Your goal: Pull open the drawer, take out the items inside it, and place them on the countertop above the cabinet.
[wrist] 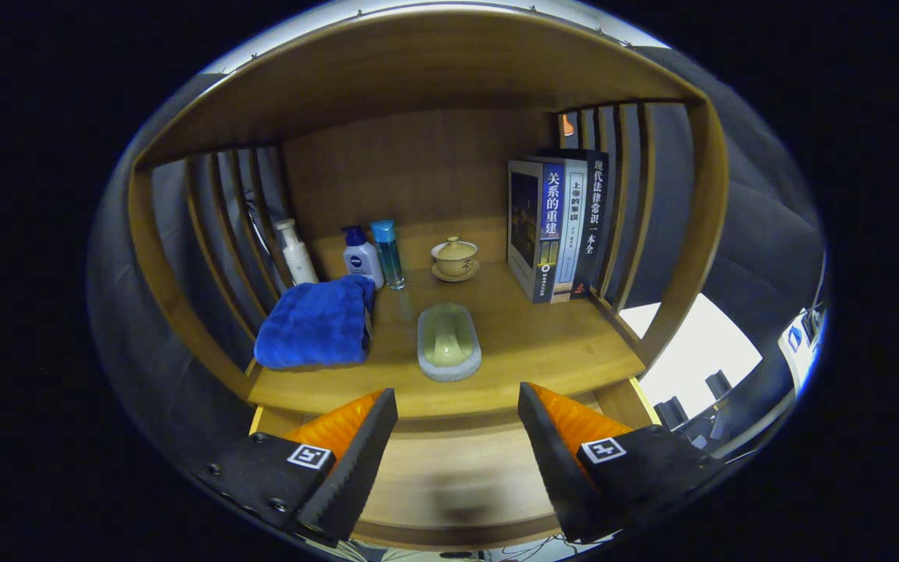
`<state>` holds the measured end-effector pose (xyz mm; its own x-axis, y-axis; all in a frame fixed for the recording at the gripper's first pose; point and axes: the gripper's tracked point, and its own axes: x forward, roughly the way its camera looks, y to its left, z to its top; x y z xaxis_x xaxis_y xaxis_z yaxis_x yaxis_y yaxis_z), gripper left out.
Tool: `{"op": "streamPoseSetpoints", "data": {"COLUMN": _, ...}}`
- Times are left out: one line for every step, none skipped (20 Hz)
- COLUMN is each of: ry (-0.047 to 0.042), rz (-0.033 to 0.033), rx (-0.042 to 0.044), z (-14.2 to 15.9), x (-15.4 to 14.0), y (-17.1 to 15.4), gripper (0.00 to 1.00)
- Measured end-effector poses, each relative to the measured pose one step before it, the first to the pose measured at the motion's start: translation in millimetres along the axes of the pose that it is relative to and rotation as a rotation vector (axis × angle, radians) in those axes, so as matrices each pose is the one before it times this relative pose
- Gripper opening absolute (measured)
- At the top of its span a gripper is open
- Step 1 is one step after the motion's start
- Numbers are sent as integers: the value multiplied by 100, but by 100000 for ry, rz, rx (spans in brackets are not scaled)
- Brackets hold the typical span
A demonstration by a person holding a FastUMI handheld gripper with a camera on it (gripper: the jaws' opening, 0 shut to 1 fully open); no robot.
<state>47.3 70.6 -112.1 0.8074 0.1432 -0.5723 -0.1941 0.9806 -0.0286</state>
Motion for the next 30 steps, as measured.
{"op": "streamPoseSetpoints", "data": {"ry": -1536, "rz": 383, "rx": -260, "z": -768, "x": -1013, "y": 32, "gripper": 100}}
{"op": "streamPoseSetpoints", "data": {"ry": -1868, "rz": 3, "rx": -204, "z": -711, "x": -901, "y": -101, "gripper": 100}}
{"op": "streamPoseSetpoints", "data": {"ry": -1783, "rz": -422, "rx": -445, "z": -736, "x": -806, "y": -215, "gripper": 100}}
{"op": "streamPoseSetpoints", "data": {"ry": -1754, "rz": -365, "rx": -665, "z": -742, "x": -817, "y": -101, "gripper": 100}}
{"op": "streamPoseSetpoints", "data": {"ry": -610, "rz": -62, "rx": -948, "z": -922, "x": -755, "y": -93, "gripper": 100}}
{"op": "streamPoseSetpoints", "data": {"ry": -373, "rz": -191, "rx": -434, "z": -1032, "x": -829, "y": -92, "gripper": 100}}
{"op": "streamPoseSetpoints", "data": {"ry": -1163, "rz": -219, "rx": -38, "z": -792, "x": -628, "y": -320, "gripper": 100}}
{"op": "streamPoseSetpoints", "data": {"ry": -1500, "rz": -494, "rx": -179, "z": -683, "x": -524, "y": -131, "gripper": 100}}
{"op": "streamPoseSetpoints", "data": {"ry": -278, "rz": -845, "rx": -773, "z": -650, "x": -556, "y": -142, "gripper": 100}}
{"op": "streamPoseSetpoints", "data": {"ry": -199, "rz": -94, "rx": -1265, "z": -917, "x": -416, "y": 44, "gripper": 100}}
{"op": "streamPoseSetpoints", "data": {"ry": 344, "rz": 21, "rx": -1402, "z": -980, "x": -340, "y": 30, "gripper": 100}}
{"op": "streamPoseSetpoints", "data": {"ry": -16, "rz": -73, "rx": -848, "z": -1026, "x": -376, "y": -182, "gripper": 100}}
{"op": "streamPoseSetpoints", "data": {"ry": 22, "rz": 230, "rx": -486, "z": -965, "x": -403, "y": -35, "gripper": 100}}
{"op": "streamPoseSetpoints", "data": {"ry": 162, "rz": 219, "rx": -301, "z": -973, "x": -305, "y": -167, "gripper": 100}}
{"op": "streamPoseSetpoints", "data": {"ry": 168, "rz": 132, "rx": -28, "z": -915, "x": -293, "y": -104, "gripper": 100}}
{"op": "streamPoseSetpoints", "data": {"ry": 135, "rz": 237, "rx": 175, "z": -839, "x": -104, "y": -73, "gripper": 100}}
{"op": "streamPoseSetpoints", "data": {"ry": 122, "rz": 295, "rx": 217, "z": -826, "x": -243, "y": 90, "gripper": 100}}
{"op": "streamPoseSetpoints", "data": {"ry": 184, "rz": 85, "rx": -304, "z": -803, "x": -171, "y": 32, "gripper": 100}}
{"op": "streamPoseSetpoints", "data": {"ry": 197, "rz": 157, "rx": -952, "z": -595, "x": 135, "y": 209, "gripper": 100}}
{"op": "streamPoseSetpoints", "data": {"ry": 53, "rz": -95, "rx": -1225, "z": -587, "x": -65, "y": 65, "gripper": 100}}
{"op": "streamPoseSetpoints", "data": {"ry": 621, "rz": -256, "rx": -1110, "z": -645, "x": 30, "y": -48, "gripper": 100}}
{"op": "streamPoseSetpoints", "data": {"ry": 510, "rz": -160, "rx": -170, "z": -438, "x": 171, "y": 77, "gripper": 100}}
{"op": "streamPoseSetpoints", "data": {"ry": 1054, "rz": -544, "rx": 130, "z": -567, "x": 143, "y": 8, "gripper": 100}}
{"op": "streamPoseSetpoints", "data": {"ry": -359, "rz": -542, "rx": 582, "z": -242, "x": 279, "y": 79, "gripper": 100}}
{"op": "streamPoseSetpoints", "data": {"ry": -580, "rz": -522, "rx": 524, "z": -36, "x": 269, "y": 99, "gripper": 100}}
{"op": "streamPoseSetpoints", "data": {"ry": -668, "rz": -247, "rx": 583, "z": -374, "x": 317, "y": 3, "gripper": 100}}
{"op": "streamPoseSetpoints", "data": {"ry": -1414, "rz": 706, "rx": 1248, "z": 27, "x": 181, "y": 385, "gripper": 100}}
{"op": "streamPoseSetpoints", "data": {"ry": 379, "rz": 837, "rx": 449, "z": -375, "x": 306, "y": 489, "gripper": 99}}
{"op": "streamPoseSetpoints", "data": {"ry": -331, "rz": 88, "rx": 477, "z": -255, "x": -108, "y": 57, "gripper": 98}}
{"op": "streamPoseSetpoints", "data": {"ry": -1240, "rz": -246, "rx": 664, "z": 6, "x": 251, "y": 173, "gripper": 97}}
